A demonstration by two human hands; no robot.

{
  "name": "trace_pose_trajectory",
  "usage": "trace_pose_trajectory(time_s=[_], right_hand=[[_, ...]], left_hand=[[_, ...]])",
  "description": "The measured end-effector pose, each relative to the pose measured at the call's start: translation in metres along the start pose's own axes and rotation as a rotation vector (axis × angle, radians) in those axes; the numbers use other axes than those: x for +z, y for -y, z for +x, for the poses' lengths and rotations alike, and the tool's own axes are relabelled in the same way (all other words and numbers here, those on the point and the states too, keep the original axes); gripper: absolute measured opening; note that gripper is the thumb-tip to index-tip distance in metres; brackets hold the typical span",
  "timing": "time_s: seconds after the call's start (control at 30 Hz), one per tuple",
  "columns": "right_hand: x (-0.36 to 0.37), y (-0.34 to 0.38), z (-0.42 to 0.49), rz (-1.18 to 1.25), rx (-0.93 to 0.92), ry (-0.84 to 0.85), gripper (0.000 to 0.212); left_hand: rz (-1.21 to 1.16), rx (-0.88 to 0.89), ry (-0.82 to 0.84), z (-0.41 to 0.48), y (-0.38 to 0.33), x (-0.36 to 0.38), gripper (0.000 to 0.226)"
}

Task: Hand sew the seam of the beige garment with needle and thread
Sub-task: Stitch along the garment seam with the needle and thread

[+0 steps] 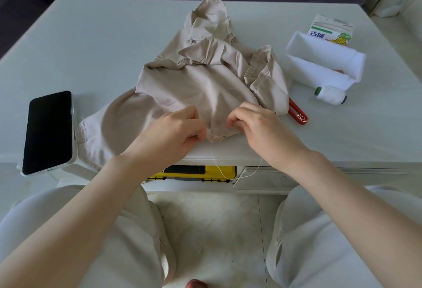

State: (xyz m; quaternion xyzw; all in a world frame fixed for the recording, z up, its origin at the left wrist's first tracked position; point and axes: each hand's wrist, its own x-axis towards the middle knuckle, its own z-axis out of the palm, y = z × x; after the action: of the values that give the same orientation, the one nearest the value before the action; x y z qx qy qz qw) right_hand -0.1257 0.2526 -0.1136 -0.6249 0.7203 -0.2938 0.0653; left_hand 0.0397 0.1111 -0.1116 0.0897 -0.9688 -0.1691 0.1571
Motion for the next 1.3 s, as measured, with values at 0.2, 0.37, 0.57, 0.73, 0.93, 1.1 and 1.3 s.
trace_pose_trajectory(time_s=[0.2, 0.37, 0.57, 0.73, 0.93, 1.1, 1.3], right_hand=[[0.003, -0.005, -0.002, -0.059, 0.044, 0.097, 0.030], [0.003, -0.005, -0.001, -0.054, 0.047, 0.068, 0.027], [0.001, -0.002, -0.001, -0.082, 0.064, 0.095, 0.033], [0.000, -0.004, -0.001, -0.113, 0.075, 0.097, 0.034], [0.001, -0.005, -0.001, -0.089, 0.070, 0.069, 0.034], [0.002, -0.006, 0.000, -0.024, 0.036, -0.034, 0.020], [0.003, -0.003, -0.001, 0.006, 0.013, -0.015, 0.017]], left_hand=[[0.139, 0.000, -0.005, -0.002, -0.003, 0.003, 0.012], [0.208, 0.034, -0.023, -0.001, -0.006, 0.005, 0.008], [0.083, -0.050, -0.006, 0.001, -0.010, 0.002, 0.017], [-0.161, -0.130, 0.051, 0.000, -0.014, 0.000, 0.016], [-0.150, -0.176, 0.042, -0.001, -0.013, -0.001, 0.010], [-0.118, -0.230, 0.062, 0.000, -0.011, 0.000, 0.030], [-0.191, -0.305, 0.068, 0.000, -0.011, -0.002, 0.015]])
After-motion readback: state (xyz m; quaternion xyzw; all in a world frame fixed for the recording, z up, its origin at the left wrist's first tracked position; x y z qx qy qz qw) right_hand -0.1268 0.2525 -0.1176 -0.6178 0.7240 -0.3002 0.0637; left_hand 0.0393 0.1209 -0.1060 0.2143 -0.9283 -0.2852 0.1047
